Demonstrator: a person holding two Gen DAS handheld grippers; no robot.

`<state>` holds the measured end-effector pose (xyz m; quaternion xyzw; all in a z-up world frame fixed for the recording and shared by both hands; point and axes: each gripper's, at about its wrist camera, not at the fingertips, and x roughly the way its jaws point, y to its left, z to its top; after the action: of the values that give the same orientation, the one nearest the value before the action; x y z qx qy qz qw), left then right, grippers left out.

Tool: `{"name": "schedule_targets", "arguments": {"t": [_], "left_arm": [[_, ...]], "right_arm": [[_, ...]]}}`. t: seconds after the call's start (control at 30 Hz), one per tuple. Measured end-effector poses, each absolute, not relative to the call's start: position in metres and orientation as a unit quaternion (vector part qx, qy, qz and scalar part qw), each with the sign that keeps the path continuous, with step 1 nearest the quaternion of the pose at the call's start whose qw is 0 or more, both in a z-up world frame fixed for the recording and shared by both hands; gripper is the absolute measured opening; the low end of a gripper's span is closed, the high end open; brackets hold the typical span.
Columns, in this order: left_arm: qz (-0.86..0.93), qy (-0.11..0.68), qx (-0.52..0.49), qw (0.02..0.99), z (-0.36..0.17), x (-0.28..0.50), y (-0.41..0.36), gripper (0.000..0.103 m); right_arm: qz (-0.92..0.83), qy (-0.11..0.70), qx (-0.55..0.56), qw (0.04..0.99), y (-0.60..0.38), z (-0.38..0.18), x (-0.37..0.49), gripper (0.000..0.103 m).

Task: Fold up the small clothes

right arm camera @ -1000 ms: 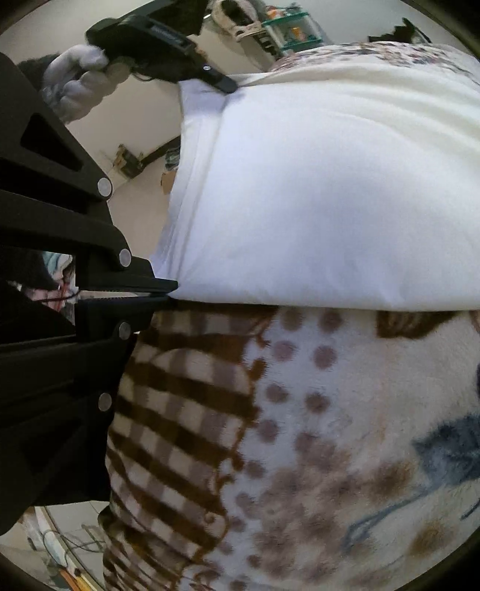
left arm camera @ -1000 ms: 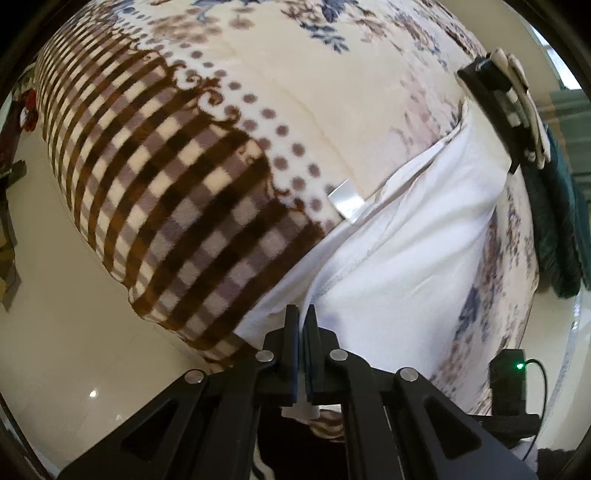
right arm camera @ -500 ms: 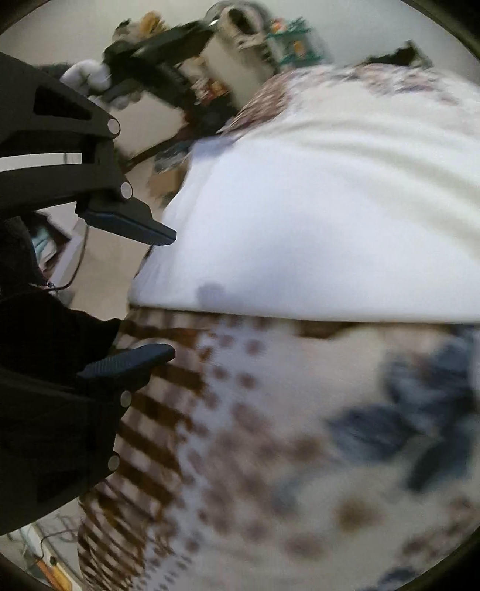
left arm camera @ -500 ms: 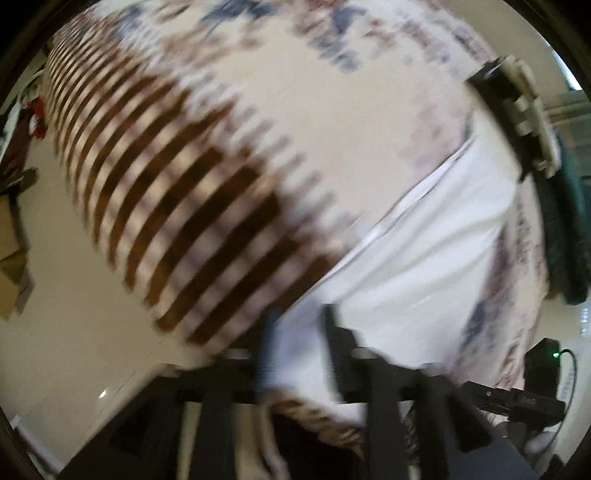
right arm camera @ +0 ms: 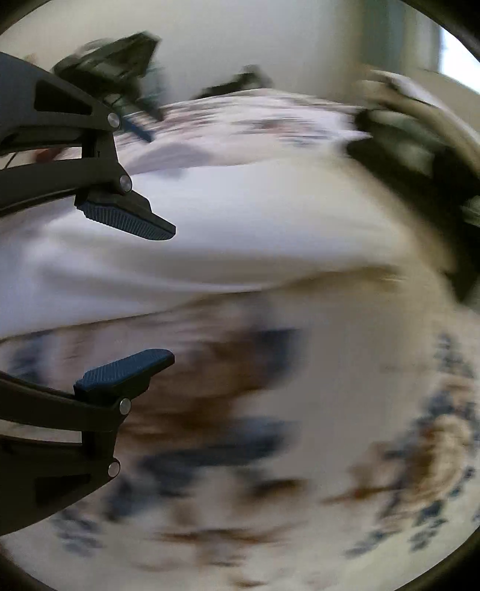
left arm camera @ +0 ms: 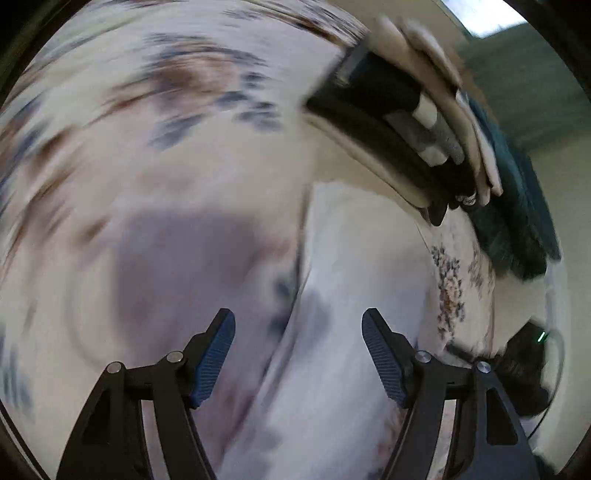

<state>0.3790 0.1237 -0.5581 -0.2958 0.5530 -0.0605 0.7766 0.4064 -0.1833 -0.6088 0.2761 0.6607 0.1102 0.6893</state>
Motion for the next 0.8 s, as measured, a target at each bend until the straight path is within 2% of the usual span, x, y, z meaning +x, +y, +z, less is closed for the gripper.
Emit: {"name": "schedule_targets", "arguments": {"t": [0.07, 0.27, 0.3, 0.33, 0.37, 0.5, 0.57, 0.6, 0.63, 0.67, 0.7, 0.8], "left_arm": [[-0.078, 0.567, -0.266, 0.776, -0.572, 0.422, 0.115, 0.069], [-0.102, 0.58, -0.262, 0.765, -0.601, 0.482, 0.108, 0.069], [-0.104, 0.581, -0.26, 0.764, -0.603, 0.486, 0.106, 0.069], [-0.107, 0.581, -0.261, 0.763, -0.604, 0.489, 0.105, 0.069], [-0.112, 0.581, -0.262, 0.763, -0.606, 0.492, 0.103, 0.069], [-0.117, 0.581, -0.256, 0.764, -0.61, 0.504, 0.097, 0.067], [-0.122, 0.577, -0.251, 0.768, -0.608, 0.506, 0.095, 0.067], [-0.124, 0.574, -0.241, 0.772, -0.606, 0.505, 0.094, 0.058], [-0.127, 0.572, -0.228, 0.778, -0.605, 0.505, 0.091, 0.03], [-0.131, 0.576, -0.211, 0.779, -0.605, 0.507, 0.086, 0.016], [-0.137, 0.58, -0.202, 0.777, -0.607, 0.51, 0.081, 0.011], [-0.146, 0.565, -0.2, 0.787, -0.603, 0.509, 0.079, 0.008]], "right_arm": [[0.1, 0.633, 0.31, 0.702, -0.196, -0.61, 0.456, 0.05], [0.112, 0.641, 0.321, 0.688, -0.184, -0.642, 0.547, 0.05], [0.121, 0.646, 0.323, 0.681, -0.182, -0.648, 0.559, 0.037], [0.127, 0.645, 0.319, 0.682, -0.179, -0.651, 0.565, 0.016], [0.124, 0.643, 0.304, 0.692, -0.177, -0.649, 0.569, 0.008], [0.109, 0.632, 0.264, 0.721, -0.174, -0.644, 0.607, 0.008], [0.106, 0.648, 0.252, 0.711, -0.176, -0.647, 0.611, 0.011], [0.106, 0.656, 0.251, 0.704, -0.179, -0.647, 0.611, 0.021], [0.105, 0.661, 0.255, 0.698, -0.182, -0.646, 0.61, 0.028], [0.107, 0.659, 0.268, 0.695, -0.188, -0.646, 0.6, 0.038], [0.11, 0.654, 0.288, 0.691, -0.207, -0.645, 0.588, 0.044], [0.106, 0.642, 0.359, 0.669, -0.242, -0.652, 0.566, 0.048]]}}
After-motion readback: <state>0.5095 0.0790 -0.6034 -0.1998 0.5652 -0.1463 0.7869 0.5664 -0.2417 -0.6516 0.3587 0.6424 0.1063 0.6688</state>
